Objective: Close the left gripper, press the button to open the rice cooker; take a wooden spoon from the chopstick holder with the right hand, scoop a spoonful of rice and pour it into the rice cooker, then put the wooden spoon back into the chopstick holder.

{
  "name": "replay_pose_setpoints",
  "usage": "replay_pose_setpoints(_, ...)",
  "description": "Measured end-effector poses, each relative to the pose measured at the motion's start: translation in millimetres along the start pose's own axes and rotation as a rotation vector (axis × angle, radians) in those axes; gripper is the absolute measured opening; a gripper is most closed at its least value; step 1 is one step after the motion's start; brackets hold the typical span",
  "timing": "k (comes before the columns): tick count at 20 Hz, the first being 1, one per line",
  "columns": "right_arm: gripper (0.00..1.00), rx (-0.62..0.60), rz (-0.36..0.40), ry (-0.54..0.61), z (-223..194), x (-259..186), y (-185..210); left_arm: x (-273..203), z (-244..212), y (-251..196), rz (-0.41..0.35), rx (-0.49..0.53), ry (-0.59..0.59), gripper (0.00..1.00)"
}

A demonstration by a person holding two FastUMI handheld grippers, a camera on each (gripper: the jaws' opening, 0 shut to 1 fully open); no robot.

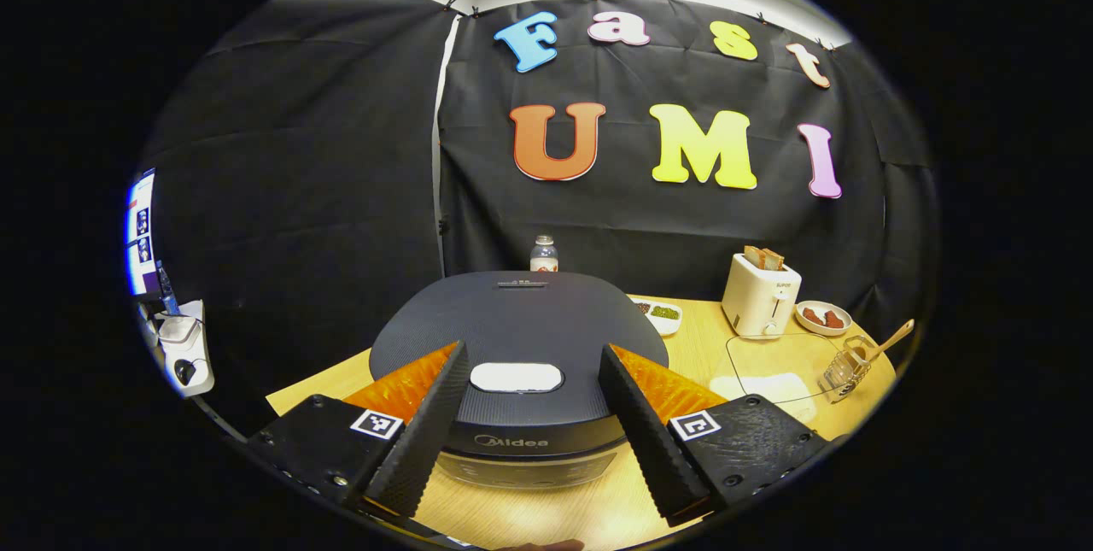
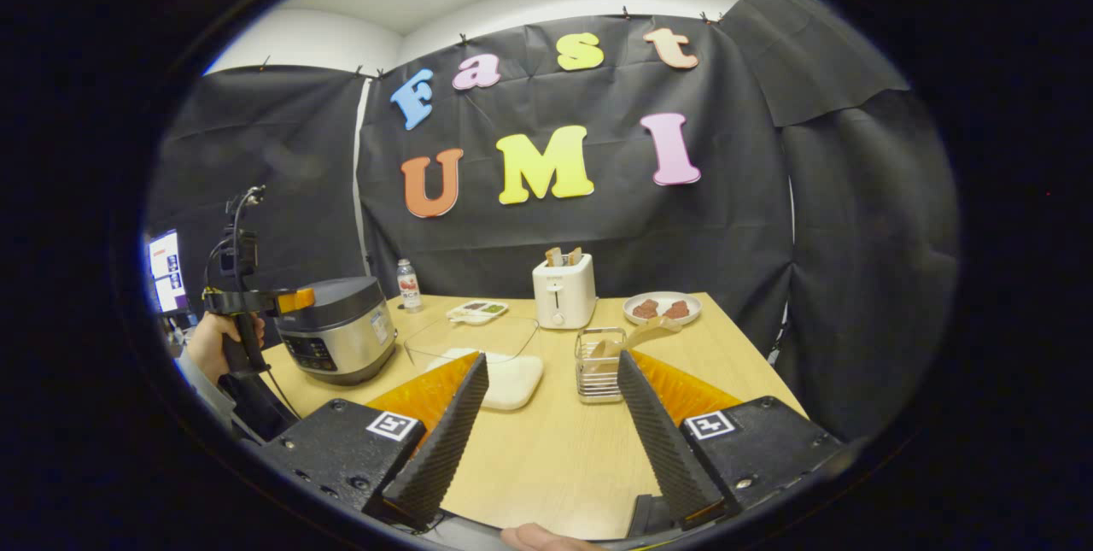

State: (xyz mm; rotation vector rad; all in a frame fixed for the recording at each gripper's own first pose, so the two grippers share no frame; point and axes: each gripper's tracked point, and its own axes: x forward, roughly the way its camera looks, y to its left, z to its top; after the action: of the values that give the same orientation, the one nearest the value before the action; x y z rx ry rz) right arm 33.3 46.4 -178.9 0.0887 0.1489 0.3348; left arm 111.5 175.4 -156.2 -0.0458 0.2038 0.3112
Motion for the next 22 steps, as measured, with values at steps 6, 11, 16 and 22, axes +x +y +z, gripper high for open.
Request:
replay_pose_setpoints(6, 0.98, -0.041, -0.013, -0.014, 9.7, -3.9, 4.4, -28.0, 16.7, -19.6, 0.003, -0.003, 0.003, 0.94)
replay_pose_setpoints(11, 0.98, -0.058, -0.063, -0.034, 23.7, -15.8, -2.6, -69.9, 30.1, -72.9, -0.113, -0.017, -0.031, 0.95)
replay_pose_setpoints(16, 0.95, -0.049, -0.099, -0.046, 37.8, -31.7, -5.5, -122.0, 39.2, -108.0, -0.19, 0.01, -0.061, 0.95)
replay_pose_setpoints(22, 0.95, -0.055, -0.107, -0.088, 47.6, -62.2, 1.2, -182.4, 35.0, -128.6, -0.247, 0.02, -0.1, 0.94)
